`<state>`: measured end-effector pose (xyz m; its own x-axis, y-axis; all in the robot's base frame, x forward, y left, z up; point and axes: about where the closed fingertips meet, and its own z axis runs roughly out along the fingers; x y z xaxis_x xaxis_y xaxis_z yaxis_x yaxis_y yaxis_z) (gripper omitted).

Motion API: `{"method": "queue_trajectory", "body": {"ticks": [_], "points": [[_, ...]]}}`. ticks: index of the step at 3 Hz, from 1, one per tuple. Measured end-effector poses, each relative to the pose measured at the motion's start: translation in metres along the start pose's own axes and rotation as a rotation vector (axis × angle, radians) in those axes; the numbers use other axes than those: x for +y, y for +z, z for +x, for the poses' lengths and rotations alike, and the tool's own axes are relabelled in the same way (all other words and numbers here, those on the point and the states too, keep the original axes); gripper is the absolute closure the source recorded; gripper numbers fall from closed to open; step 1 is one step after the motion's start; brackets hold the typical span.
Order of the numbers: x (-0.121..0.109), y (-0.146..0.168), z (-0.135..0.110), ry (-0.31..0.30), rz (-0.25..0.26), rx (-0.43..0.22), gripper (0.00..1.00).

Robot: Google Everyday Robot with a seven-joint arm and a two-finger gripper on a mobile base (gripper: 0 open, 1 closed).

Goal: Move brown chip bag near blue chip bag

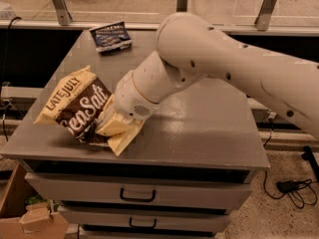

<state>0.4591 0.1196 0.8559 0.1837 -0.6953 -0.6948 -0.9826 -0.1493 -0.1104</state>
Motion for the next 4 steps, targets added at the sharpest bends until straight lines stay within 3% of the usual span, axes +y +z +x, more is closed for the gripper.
{"method": "queue_trajectory", "body": {"ticks": [1, 2, 3, 4], "points": [[0.0, 0.0, 0.0, -0.001, 0.0, 0.0, 1.0], [-0.02, -0.011, -0.001, -0.043, 0.084, 0.015, 1.0], [-0.068, -0.038, 0.003, -0.075, 0.175, 0.052, 1.0], [-0.127, -0.096, -0.01, -0.113, 0.317, 0.101, 1.0]]}}
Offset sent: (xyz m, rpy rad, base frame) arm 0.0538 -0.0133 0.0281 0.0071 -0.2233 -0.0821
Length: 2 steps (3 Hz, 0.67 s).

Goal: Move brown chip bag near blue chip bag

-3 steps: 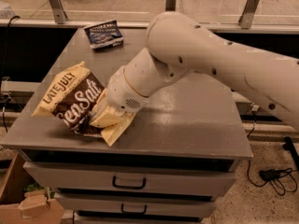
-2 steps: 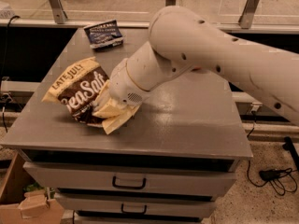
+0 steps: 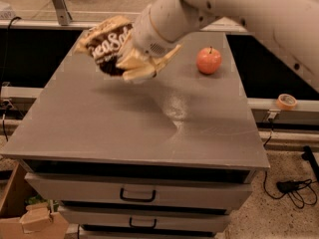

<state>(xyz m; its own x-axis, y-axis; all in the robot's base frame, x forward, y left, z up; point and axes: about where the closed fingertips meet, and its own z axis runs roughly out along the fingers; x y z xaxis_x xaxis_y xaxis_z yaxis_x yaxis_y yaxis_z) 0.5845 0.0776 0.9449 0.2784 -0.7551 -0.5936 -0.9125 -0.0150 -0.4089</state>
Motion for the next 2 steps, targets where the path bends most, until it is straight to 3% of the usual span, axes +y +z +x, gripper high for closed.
{"method": "queue_trajectory", "body": {"ticks": [1, 2], "points": [[-0.0222, -0.0193, -0.0094, -0.015, 0.056, -0.009, 1.0], [-0.0205, -0.0176, -0.009, -0.015, 0.052, -0.008, 1.0]]}}
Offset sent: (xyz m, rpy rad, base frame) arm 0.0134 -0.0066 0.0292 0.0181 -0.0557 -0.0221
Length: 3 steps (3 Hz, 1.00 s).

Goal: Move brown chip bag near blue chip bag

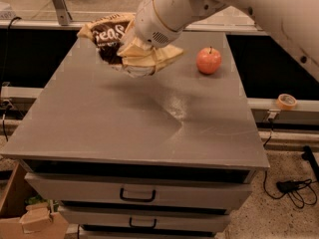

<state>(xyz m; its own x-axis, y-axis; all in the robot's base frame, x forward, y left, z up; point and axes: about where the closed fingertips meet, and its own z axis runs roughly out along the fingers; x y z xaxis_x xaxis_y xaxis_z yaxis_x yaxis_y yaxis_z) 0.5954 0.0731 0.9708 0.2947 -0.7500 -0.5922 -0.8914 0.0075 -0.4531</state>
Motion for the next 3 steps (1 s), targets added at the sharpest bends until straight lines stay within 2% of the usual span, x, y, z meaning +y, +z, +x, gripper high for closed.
{"method": "queue_trajectory", "body": {"ticks": [1, 2, 3], "points": [[-0.023, -0.002, 0.008, -0.002, 0.066, 0.011, 1.0], [-0.074, 0.008, 0.032, -0.006, 0.144, 0.035, 1.0], [-0.135, 0.022, 0.051, -0.034, 0.212, 0.074, 1.0]]}}
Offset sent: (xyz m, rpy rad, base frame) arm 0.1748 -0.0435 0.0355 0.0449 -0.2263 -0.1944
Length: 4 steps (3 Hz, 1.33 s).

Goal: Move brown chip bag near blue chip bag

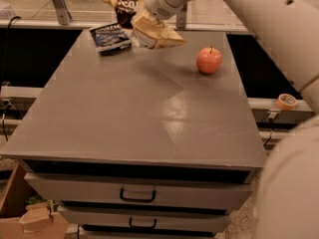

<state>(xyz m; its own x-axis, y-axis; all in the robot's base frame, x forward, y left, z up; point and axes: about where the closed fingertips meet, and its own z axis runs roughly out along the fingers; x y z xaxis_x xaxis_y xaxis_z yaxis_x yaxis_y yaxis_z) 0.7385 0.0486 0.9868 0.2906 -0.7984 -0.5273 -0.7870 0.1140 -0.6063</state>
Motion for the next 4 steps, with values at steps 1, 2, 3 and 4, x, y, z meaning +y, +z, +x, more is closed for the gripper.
{"method": "queue_trajectory", "body": {"ticks": [1, 2, 3, 4], "points": [[-0.046, 0.026, 0.026, 0.001, 0.07, 0.049, 1.0], [-0.074, 0.05, 0.057, 0.039, 0.133, 0.1, 1.0], [-0.079, 0.066, 0.09, 0.08, 0.153, 0.159, 1.0], [-0.07, 0.083, 0.116, 0.113, 0.132, 0.193, 0.82]]}}
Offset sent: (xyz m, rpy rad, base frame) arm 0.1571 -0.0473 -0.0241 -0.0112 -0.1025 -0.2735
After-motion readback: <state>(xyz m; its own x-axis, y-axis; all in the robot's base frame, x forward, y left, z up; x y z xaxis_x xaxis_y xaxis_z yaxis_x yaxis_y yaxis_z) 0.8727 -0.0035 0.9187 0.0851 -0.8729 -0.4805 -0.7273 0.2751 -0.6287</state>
